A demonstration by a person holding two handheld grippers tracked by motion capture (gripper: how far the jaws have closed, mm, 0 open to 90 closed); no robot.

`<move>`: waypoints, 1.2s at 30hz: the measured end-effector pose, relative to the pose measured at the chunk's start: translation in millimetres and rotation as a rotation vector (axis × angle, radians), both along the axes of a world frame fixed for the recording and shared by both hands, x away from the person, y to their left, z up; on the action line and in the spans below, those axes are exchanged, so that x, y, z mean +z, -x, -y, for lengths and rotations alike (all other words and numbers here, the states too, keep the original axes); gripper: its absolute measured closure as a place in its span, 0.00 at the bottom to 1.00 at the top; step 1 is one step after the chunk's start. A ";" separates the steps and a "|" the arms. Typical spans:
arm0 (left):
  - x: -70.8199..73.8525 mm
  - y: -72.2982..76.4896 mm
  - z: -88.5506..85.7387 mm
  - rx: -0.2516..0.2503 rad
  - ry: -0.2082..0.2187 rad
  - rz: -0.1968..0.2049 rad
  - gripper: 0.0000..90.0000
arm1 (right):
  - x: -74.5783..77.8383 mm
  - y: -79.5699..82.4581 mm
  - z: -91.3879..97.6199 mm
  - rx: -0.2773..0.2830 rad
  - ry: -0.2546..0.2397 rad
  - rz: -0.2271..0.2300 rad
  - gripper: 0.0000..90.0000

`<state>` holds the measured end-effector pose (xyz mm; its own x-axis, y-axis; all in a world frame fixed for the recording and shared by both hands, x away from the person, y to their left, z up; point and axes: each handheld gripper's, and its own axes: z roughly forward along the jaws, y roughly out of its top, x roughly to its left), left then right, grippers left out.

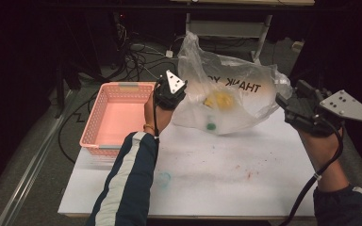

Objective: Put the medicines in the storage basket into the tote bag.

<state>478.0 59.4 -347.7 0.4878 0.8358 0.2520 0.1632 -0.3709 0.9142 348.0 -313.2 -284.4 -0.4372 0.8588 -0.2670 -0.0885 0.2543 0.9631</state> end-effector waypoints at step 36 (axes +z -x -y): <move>-0.2 5.0 -25.7 -0.004 -0.015 -0.066 0.52 | -87.2 -76.4 6.7 -0.095 0.043 -0.285 0.37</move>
